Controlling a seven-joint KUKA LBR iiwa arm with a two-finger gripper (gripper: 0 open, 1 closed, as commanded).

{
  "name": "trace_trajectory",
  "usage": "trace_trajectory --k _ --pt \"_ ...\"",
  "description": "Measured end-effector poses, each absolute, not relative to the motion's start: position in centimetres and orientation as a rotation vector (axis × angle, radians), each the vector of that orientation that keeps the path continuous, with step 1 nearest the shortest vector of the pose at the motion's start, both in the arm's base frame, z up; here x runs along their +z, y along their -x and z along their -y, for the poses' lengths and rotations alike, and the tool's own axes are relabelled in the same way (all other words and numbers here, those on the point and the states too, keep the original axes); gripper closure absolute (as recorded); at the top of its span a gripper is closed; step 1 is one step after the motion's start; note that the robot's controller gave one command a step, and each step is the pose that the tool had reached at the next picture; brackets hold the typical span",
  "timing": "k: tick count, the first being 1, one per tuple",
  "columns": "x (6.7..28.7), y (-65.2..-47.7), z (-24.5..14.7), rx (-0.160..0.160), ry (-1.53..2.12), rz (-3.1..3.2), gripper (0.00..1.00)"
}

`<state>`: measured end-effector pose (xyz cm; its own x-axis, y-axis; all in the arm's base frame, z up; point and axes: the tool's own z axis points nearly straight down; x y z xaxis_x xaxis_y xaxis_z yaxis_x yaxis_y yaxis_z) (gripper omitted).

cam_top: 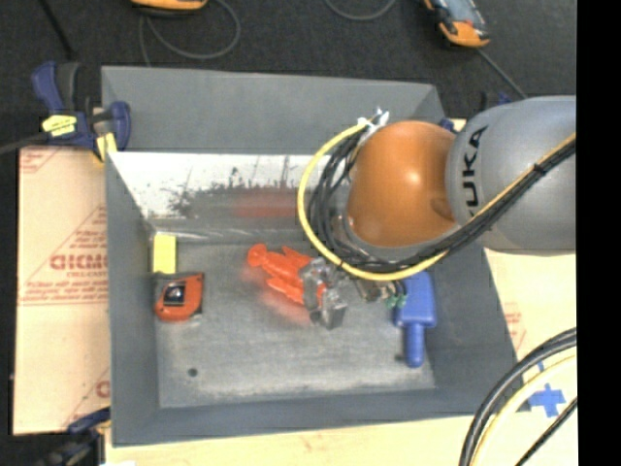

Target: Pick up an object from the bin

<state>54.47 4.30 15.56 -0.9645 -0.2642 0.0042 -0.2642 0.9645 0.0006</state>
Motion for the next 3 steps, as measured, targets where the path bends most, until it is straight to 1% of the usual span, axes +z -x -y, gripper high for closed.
trace_trajectory --k 1,2,3 --pt "16.9 -58.0 -2.1 -0.002 -0.36 3.125 0.0" --pt "16.9 -58.0 -2.1 -0.002 -0.359 3.126 0.0" --pt "13.0 -59.9 -4.1 0.003 -0.422 3.126 0.0"
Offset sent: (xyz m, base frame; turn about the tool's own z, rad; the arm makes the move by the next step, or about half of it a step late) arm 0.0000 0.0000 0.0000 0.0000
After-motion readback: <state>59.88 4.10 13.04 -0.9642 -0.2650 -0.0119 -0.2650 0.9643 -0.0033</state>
